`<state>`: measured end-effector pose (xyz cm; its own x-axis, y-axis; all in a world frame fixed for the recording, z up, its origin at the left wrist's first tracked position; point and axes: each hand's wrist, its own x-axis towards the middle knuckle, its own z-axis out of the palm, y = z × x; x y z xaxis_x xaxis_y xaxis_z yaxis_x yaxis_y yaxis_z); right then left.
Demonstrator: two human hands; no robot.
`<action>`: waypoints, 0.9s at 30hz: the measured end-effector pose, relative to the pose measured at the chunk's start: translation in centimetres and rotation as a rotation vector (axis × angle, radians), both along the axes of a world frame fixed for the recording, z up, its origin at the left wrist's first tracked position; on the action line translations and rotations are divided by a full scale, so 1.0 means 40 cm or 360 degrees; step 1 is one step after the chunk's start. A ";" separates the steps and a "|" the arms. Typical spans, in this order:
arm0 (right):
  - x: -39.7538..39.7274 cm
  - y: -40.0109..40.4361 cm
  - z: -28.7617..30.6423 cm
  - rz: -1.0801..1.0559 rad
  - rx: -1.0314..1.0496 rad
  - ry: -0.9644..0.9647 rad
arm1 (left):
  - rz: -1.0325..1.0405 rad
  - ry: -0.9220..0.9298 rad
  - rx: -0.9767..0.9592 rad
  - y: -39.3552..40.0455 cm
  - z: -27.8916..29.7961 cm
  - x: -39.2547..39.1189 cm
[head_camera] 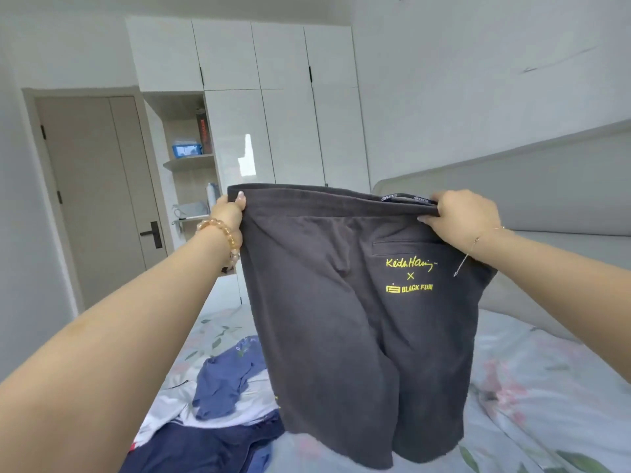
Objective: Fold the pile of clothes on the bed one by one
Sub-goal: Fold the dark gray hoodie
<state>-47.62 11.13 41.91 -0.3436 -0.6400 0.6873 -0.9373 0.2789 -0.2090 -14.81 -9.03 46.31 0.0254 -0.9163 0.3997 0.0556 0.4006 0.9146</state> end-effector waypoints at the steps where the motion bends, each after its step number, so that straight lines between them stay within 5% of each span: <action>1: -0.003 0.020 0.016 -0.0002 0.0069 0.0132 | -0.0056 0.0104 -0.0014 0.015 0.007 -0.017; 5: 0.053 0.093 0.015 0.0094 0.0460 0.0267 | -0.0300 0.0326 0.0046 0.030 -0.072 -0.025; 9: 0.193 0.110 -0.111 0.0460 0.0888 -0.0124 | -0.0235 0.0309 0.0223 -0.005 -0.247 0.079; 14: 0.425 0.059 -0.420 0.0932 0.1416 -0.0681 | 0.0127 0.0130 0.0546 -0.040 -0.608 0.286; 16: 0.527 0.039 -0.566 0.1033 0.1600 -0.0780 | 0.0350 0.0052 0.0730 -0.129 -0.863 0.413; 18: 0.624 0.035 -0.711 0.1090 0.1773 -0.0756 | 0.0456 -0.0118 0.1047 -0.074 -1.072 0.493; 21: 0.726 0.049 -0.890 0.1115 0.1949 -0.0547 | 0.0089 0.0211 0.1440 0.199 -1.178 0.464; 23: 0.768 0.066 -0.961 0.1115 0.1965 -0.0347 | -0.0020 0.0397 0.1360 0.309 -1.194 0.436; 27: 0.792 0.072 -1.006 0.1112 0.1789 -0.0202 | -0.0064 0.0249 0.1177 0.330 -1.193 0.410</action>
